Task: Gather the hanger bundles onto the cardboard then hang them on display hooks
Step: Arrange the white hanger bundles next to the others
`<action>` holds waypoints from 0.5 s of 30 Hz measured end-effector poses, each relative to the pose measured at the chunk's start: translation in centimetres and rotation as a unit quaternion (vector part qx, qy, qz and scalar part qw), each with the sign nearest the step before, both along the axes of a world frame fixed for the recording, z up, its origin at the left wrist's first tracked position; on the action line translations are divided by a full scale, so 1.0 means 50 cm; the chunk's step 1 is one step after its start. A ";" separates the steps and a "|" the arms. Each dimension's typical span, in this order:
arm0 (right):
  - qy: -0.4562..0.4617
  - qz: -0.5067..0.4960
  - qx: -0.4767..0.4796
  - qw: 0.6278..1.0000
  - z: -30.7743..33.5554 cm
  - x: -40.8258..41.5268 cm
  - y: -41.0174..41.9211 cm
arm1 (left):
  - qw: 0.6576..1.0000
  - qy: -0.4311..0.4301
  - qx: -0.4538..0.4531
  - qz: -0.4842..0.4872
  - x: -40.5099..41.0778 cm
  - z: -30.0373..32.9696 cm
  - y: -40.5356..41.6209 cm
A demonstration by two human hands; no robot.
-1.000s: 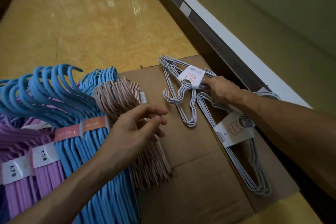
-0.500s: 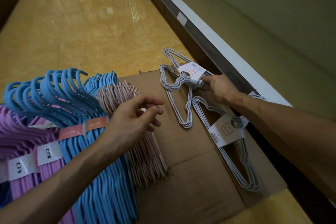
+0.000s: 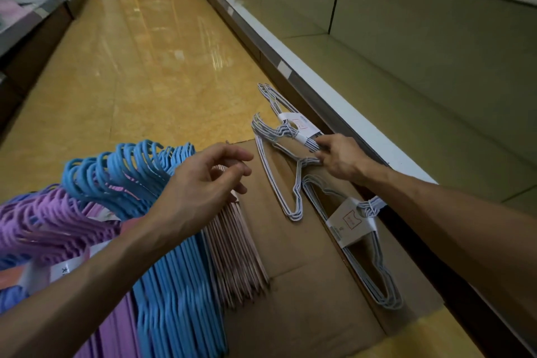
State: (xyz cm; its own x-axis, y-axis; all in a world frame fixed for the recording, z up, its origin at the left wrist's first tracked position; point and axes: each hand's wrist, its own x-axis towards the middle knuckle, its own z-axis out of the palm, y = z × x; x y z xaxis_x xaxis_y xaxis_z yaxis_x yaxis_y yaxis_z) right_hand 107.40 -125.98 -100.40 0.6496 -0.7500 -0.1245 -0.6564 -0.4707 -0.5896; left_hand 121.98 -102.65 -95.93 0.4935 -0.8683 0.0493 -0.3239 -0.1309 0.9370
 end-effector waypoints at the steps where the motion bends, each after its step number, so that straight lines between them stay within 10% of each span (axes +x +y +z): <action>1: -0.002 0.003 0.005 1.000 0.003 -0.002 0.006 | 1.000 -0.022 -0.003 -0.002 0.001 0.004 0.002; 15: -0.136 0.026 0.225 0.965 -0.031 0.015 0.152 | 0.939 -0.338 0.051 -0.030 0.061 0.067 -0.054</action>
State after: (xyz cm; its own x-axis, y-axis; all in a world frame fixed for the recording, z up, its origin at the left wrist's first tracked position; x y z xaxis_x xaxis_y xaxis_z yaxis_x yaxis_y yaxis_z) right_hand 108.13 -118.38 -101.92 0.7392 -0.6255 -0.2497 -0.4314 -0.1551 -0.8887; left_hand 125.04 -105.35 -92.59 0.3289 -0.9107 0.2500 -0.8505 -0.1706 0.4975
